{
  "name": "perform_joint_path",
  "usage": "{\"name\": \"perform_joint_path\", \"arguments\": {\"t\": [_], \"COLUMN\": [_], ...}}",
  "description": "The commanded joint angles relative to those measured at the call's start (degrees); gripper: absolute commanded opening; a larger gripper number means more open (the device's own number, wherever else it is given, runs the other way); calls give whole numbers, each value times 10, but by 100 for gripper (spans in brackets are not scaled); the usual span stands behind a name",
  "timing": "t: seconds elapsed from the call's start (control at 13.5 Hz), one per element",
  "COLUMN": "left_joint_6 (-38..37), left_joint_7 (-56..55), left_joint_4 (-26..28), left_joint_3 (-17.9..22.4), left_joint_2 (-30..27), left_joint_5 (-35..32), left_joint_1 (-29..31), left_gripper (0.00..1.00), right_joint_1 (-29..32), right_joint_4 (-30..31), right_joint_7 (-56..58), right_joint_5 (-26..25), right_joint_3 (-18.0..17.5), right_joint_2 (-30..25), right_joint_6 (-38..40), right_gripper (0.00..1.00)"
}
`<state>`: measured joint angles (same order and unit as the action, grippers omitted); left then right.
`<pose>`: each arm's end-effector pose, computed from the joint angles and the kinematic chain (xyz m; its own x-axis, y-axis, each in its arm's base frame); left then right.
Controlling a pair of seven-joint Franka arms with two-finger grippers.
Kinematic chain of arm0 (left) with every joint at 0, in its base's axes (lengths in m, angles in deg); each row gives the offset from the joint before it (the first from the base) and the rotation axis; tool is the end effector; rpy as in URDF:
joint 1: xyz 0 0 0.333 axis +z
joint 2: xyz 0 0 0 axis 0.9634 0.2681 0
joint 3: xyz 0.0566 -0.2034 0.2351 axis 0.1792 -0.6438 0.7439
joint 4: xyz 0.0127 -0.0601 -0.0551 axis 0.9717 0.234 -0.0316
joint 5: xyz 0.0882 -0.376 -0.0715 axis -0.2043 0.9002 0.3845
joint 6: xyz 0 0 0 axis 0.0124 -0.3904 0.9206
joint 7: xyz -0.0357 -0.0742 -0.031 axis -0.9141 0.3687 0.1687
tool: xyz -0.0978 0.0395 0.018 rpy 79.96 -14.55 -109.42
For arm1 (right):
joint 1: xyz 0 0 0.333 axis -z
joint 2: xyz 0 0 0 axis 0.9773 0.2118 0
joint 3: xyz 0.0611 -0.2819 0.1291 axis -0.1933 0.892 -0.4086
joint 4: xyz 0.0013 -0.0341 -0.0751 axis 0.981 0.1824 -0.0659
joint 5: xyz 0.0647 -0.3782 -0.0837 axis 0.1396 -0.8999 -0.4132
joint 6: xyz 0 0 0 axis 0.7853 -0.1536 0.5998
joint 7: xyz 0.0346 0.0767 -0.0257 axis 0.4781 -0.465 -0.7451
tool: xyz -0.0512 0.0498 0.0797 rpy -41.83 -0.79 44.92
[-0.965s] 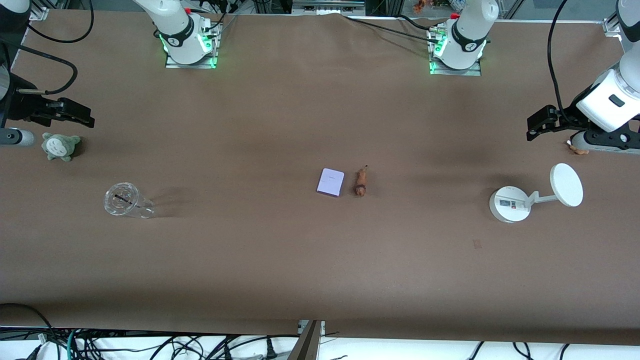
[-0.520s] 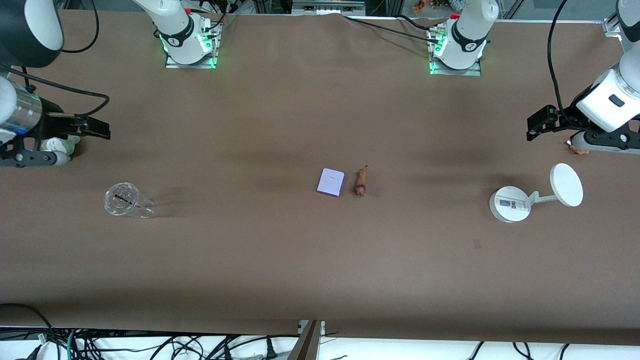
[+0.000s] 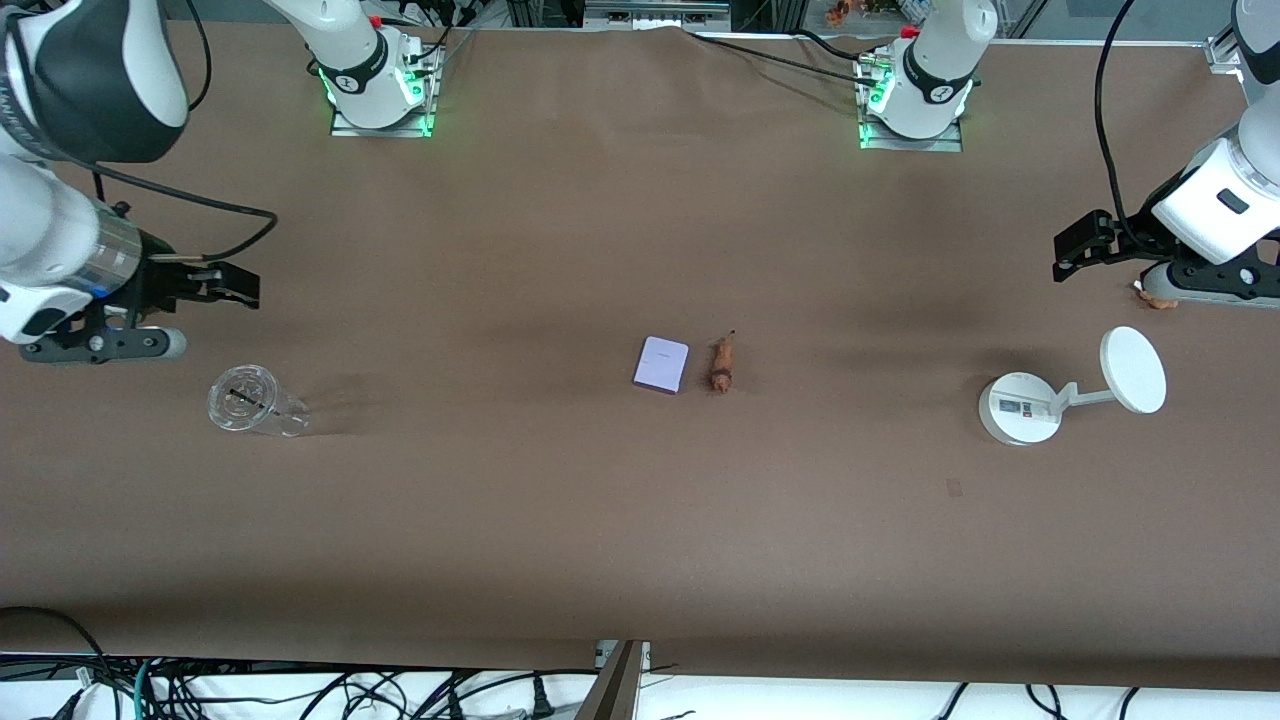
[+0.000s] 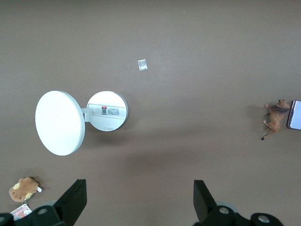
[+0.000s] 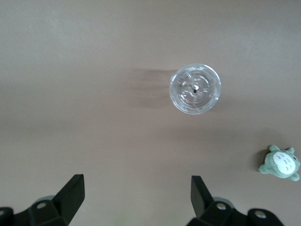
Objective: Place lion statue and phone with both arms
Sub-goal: 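Move the right gripper toward the phone while the left gripper reaches the lion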
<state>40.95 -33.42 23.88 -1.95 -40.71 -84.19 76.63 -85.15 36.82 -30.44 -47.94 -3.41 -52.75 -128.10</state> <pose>0.5659 -0.0233 0.5824 0.9964 -0.0837 -0.0102 -0.0837 -0.9965 -0.0049 0.6127 0.0673 0.5282 0.9890 0.0574 -0.1365 0.0655 -0.9963 0.0557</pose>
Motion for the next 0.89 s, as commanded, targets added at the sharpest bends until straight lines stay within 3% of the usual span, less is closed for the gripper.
{"name": "perform_joint_path", "arguments": {"t": [0.0,0.37,0.59,0.82], "left_joint_6": [-15,-15,-49,-20], "left_joint_7": [7,8,6,-24], "left_joint_4": [-19,-17,-17,-16], "left_joint_3": [0,-11,-56,-88], "left_joint_2": [8,11,62,130], "left_joint_5": [7,8,13,16], "left_joint_1": [-2,-2,-3,-30], "left_gripper": [100,100,100,100], "right_joint_1": [-16,-32,-33,-50], "right_joint_4": [-10,-10,-10,-10], "right_joint_7": [-41,-62,-84,-102], "right_joint_5": [4,16,40,40], "right_joint_3": [0,0,0,0], "right_joint_2": [10,30,46,71], "right_joint_6": [-7,-40,-58,-89], "right_gripper": [100,100,100,100]}}
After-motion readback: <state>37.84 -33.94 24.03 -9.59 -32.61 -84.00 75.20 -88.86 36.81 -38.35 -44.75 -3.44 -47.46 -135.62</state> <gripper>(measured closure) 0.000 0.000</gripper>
